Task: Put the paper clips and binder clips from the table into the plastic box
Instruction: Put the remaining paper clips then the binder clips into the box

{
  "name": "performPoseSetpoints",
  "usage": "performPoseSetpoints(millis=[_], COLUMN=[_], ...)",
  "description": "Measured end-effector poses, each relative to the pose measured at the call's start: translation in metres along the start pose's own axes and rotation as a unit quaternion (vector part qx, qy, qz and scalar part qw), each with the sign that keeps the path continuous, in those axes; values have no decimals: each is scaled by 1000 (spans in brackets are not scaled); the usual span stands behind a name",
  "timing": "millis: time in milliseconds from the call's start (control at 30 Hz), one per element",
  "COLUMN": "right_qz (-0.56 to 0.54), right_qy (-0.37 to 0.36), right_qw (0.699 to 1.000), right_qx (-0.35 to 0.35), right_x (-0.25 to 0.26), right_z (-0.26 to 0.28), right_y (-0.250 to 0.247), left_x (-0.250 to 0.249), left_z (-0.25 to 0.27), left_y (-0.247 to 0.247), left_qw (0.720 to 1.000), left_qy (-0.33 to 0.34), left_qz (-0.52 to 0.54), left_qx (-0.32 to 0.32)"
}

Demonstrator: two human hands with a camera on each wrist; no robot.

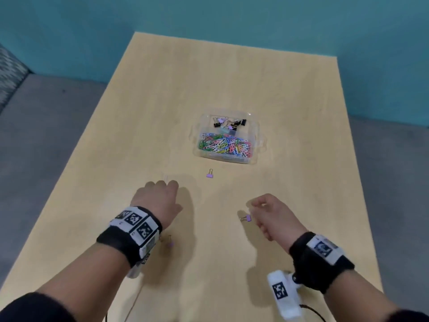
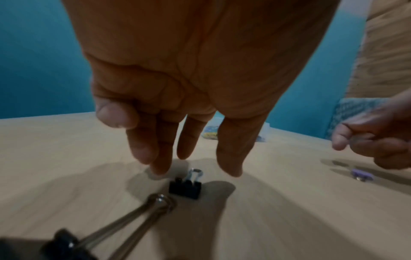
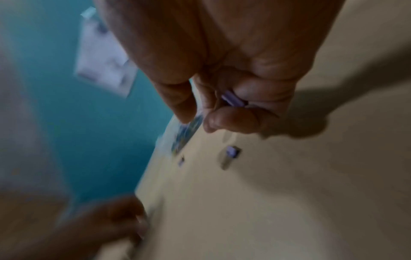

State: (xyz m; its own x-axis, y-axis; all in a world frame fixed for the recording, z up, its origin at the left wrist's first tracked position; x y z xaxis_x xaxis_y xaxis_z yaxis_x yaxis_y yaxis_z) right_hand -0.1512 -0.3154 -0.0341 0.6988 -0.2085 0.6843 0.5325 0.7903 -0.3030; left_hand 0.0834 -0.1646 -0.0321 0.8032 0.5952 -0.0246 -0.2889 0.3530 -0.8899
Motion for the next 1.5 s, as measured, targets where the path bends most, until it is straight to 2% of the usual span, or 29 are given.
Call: performPoseSetpoints(millis=[33, 100, 167, 233, 367, 433, 467, 500, 533, 567, 600, 633, 667, 700, 733, 767, 800, 867, 900, 967, 1000, 1067, 1167, 1233, 1333, 1433, 1500], right_qz=[138, 348, 430, 465, 485, 482, 461, 411, 332, 217, 88, -32, -128, -195, -239, -264, -278, -269, -227, -21, 116, 331, 423, 438, 444, 459, 450], right_qy=[-43, -99, -126, -144, -139, -136, -129, -114, -95, -65, -29, 11, 44, 63, 74, 76, 78, 80, 66, -5, -49, -96, -127, -131, -121, -157, -163], right_qw=[989, 932, 893, 873, 863, 865, 878, 904, 939, 974, 995, 999, 991, 978, 967, 960, 954, 956, 969, 999, 992, 938, 896, 889, 888, 875, 878], right_qx=[-4, 15, 29, 31, 33, 35, 30, 17, -2, -18, -22, -11, 6, 24, 43, 61, 75, 84, 75, 28, -1, -46, -53, -31, -6, 8, 11], right_x=[-1, -2, -2, 0, 7, 10, 11, 11, 12, 14, 19, 23, 29, 38, 48, 57, 65, 78, 83, 90, 91, 96, 100, 101, 99, 93, 89], right_z=[1, 2, 1, -3, -9, -11, -13, -15, -18, -22, -26, -29, -32, -34, -36, -39, -43, -52, -59, -69, -74, -79, -85, -90, -91, -87, -84], right_y=[3, 8, 13, 16, 18, 18, 18, 18, 18, 20, 23, 27, 32, 37, 42, 46, 50, 57, 60, 66, 69, 76, 84, 85, 83, 78, 73], left_x=[-1, -3, -4, -4, -1, 1, 3, 6, 9, 12, 14, 15, 16, 16, 16, 16, 15, 11, 8, 1, -3, -14, -38, -53, -69, -69, -59], left_z=[2, 4, 4, 4, 1, -2, -4, -6, -7, -9, -10, -10, -9, -10, -11, -14, -18, -30, -38, -54, -64, -85, -113, -130, -148, -150, -139], left_y=[3, 7, 8, 7, 9, 7, 5, 2, -2, -6, -9, -11, -13, -14, -15, -17, -19, -27, -33, -46, -52, -68, -92, -105, -113, -115, -113], left_qw=[1000, 1000, 1000, 999, 993, 981, 970, 955, 934, 897, 842, 775, 710, 668, 650, 650, 665, 709, 732, 782, 813, 872, 928, 942, 947, 942, 929], left_qy=[0, 5, 15, 20, 11, -2, -17, -42, -72, -105, -132, -153, -166, -173, -178, -179, -178, -157, -139, -101, -77, -30, 30, 53, 89, 103, 101], left_qz=[-8, 2, 24, 49, 114, 192, 240, 288, 343, 422, 516, 610, 683, 723, 739, 738, 725, 686, 665, 612, 572, 477, 348, 303, 274, 290, 320], left_qx=[4, 7, 7, 6, -13, -37, -47, -59, -70, -80, -78, -64, -47, -36, -31, -32, -37, -51, -54, -66, -78, -101, -126, -133, -140, -136, -154])
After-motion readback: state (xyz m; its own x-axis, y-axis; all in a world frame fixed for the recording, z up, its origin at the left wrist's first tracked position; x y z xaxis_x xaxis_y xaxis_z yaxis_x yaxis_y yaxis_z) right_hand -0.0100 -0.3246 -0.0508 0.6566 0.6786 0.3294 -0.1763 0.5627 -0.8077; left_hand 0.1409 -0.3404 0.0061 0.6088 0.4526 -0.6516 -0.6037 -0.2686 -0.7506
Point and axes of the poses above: each hand's wrist, its own z-axis away from the middle knuckle, its own y-axis out of the palm, x = y × z, the point moved 1 cm from there along -z, towards the middle knuckle, and after that the axes turned 4 degrees about z, right-handed, at the moved point
